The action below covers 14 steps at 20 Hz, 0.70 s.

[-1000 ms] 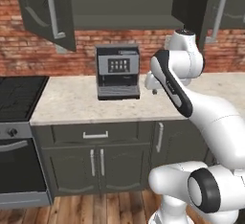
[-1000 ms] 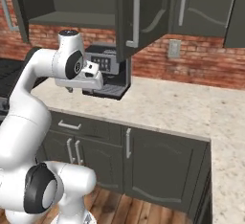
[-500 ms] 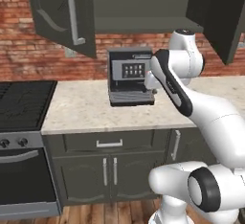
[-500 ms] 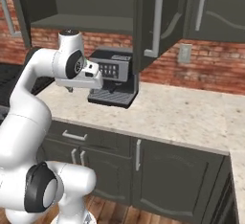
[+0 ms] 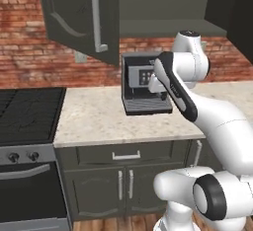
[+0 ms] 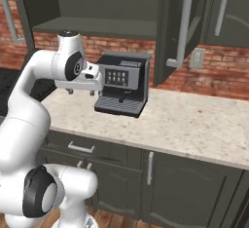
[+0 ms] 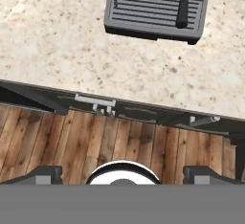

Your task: Close all open cabinet doors.

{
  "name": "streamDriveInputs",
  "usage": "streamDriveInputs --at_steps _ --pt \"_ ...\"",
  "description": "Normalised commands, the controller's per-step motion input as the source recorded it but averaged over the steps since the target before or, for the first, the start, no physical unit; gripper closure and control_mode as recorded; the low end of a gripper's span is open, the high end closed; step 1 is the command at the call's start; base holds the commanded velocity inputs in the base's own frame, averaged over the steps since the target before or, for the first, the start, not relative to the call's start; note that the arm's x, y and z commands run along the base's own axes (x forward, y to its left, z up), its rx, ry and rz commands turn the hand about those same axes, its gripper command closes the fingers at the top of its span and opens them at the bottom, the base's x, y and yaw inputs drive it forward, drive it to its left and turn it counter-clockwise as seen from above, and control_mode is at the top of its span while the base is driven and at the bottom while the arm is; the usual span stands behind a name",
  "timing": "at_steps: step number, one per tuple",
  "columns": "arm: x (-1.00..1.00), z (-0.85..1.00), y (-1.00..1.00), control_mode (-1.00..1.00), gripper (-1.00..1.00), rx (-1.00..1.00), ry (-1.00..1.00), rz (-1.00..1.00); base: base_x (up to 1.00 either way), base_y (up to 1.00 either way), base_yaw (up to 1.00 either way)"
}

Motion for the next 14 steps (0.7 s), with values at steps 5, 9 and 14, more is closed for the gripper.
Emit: streamDriveInputs --at_steps 5,9,14 --pt "0.00 0.00 0.00 1.00 -1.00 0.00 0.00 0.00 0.38 0.00 -0.01" --pt "0.00 0.00 0.00 1.00 -1.00 0.00 0.00 0.00 0.38 0.00 -0.08" --pt "0.00 0.00 0.00 1.00 -1.00 0.00 0.00 0.00 0.37 0.01 -0.04"
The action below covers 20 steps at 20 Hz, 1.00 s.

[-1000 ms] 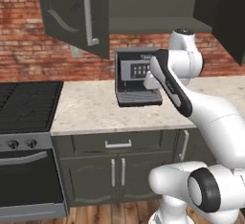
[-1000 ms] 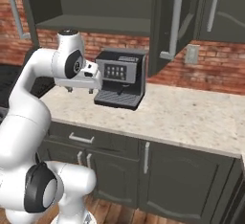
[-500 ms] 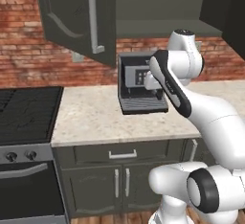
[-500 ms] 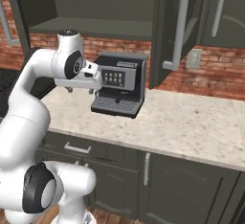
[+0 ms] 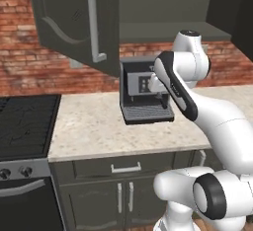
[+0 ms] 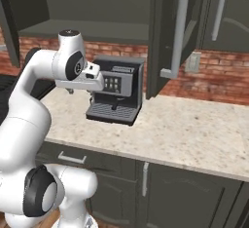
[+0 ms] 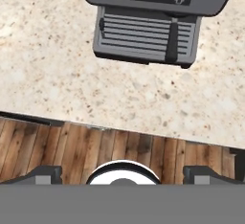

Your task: Close all open cabinet doors.

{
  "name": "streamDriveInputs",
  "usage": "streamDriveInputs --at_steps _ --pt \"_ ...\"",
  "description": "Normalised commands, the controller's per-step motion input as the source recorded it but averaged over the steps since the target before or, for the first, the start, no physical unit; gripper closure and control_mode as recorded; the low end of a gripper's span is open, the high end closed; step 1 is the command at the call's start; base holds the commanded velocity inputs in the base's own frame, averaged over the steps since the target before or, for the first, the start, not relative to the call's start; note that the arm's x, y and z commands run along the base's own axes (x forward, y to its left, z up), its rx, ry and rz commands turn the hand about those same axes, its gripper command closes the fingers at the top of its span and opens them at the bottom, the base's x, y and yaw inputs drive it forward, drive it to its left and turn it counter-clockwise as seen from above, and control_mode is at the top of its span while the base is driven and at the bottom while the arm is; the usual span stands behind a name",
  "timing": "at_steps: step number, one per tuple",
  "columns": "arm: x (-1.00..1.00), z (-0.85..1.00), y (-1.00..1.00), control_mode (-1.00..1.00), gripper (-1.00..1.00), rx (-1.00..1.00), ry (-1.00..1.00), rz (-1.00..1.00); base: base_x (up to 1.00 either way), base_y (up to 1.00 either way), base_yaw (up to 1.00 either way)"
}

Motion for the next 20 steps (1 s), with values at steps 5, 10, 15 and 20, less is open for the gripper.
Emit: streamDriveInputs --at_steps 5,10,15,20 --pt "0.00 0.00 0.00 1.00 -1.00 0.00 0.00 0.00 0.33 0.00 0.00" --pt "0.00 0.00 0.00 1.00 -1.00 0.00 0.00 0.00 0.27 0.00 0.00" --pt "0.00 0.00 0.00 1.00 -1.00 0.00 0.00 0.00 0.00 0.00 0.00" --pt "0.00 0.00 0.00 1.00 -1.00 0.00 0.00 0.00 0.00 0.00 0.00"
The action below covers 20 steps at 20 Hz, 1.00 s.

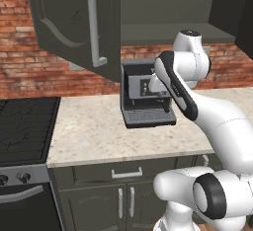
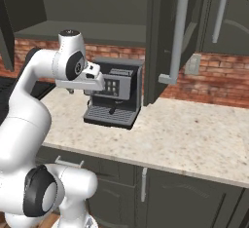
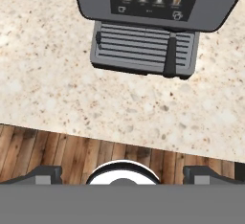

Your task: Close all open cabinet doors.

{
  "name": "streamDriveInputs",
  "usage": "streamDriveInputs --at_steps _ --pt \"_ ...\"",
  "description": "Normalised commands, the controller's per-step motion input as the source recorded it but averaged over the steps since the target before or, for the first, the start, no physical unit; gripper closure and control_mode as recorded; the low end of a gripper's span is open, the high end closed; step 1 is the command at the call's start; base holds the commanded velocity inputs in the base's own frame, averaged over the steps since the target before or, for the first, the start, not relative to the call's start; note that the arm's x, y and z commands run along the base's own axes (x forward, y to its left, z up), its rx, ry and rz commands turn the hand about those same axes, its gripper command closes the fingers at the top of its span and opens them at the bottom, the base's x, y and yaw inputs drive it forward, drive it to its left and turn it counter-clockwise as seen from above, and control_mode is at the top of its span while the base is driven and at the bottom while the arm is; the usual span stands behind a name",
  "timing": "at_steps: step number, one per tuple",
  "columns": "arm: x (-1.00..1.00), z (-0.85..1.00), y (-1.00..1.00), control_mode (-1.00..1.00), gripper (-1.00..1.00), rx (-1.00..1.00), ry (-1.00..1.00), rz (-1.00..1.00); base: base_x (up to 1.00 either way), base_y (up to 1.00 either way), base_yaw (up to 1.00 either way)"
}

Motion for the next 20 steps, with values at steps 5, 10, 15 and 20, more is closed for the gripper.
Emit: streamDriveInputs --at_steps 5,10,15,20 --pt "0.00 0.00 0.00 1.00 -1.00 0.00 0.00 0.00 0.00 0.00 0.00" --pt "0.00 0.00 0.00 -1.00 -1.00 0.00 0.00 0.00 0.00 0.00 0.00" --pt "0.00 0.00 0.00 -1.00 -1.00 0.00 0.00 0.00 0.00 0.00 0.00" --pt "0.00 0.00 0.00 -1.00 -1.00 0.00 0.00 0.00 0.00 0.00 0.00"
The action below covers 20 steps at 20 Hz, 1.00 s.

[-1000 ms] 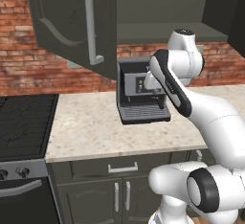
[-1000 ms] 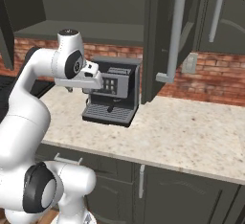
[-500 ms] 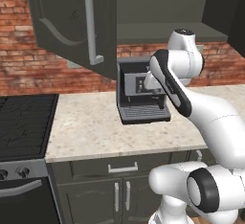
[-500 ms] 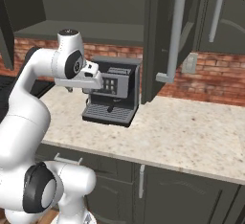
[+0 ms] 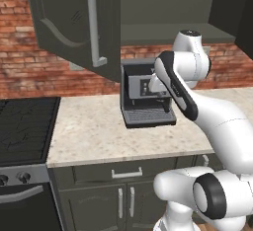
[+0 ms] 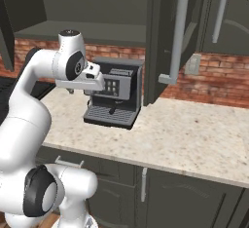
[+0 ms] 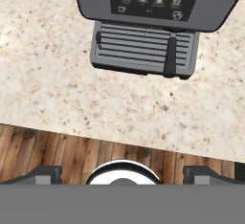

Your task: Close all open cabinet doors.

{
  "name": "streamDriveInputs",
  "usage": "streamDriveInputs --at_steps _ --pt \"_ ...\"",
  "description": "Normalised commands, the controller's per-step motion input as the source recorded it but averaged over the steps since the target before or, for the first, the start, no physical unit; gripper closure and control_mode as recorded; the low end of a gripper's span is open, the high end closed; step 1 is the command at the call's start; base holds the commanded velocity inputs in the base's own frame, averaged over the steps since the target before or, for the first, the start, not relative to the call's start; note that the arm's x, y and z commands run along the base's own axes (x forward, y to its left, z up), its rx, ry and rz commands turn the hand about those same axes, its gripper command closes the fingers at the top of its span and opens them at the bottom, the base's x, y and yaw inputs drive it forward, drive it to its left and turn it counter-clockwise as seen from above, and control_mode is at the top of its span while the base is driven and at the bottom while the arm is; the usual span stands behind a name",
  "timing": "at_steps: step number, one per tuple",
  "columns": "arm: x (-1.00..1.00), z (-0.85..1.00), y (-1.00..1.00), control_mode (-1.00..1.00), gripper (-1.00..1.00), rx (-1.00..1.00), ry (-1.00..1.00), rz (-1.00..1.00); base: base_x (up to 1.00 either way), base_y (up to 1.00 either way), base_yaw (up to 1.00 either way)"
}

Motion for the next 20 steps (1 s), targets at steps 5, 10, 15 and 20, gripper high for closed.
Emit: streamDriveInputs --at_steps 5,10,15,20 --pt "-0.02 0.00 0.00 -1.00 -1.00 0.00 0.00 0.00 0.00 0.00 0.00" --pt "-0.25 0.00 0.00 -1.00 -1.00 0.00 -0.18 0.00 0.00 0.00 0.00" --pt "-0.27 0.03 0.00 -1.00 -1.00 0.09 -0.20 0.00 0.00 0.00 0.00" --pt "-0.37 0.12 0.00 -1.00 -1.00 0.18 -0.07 0.00 0.00 0.00 0.00"
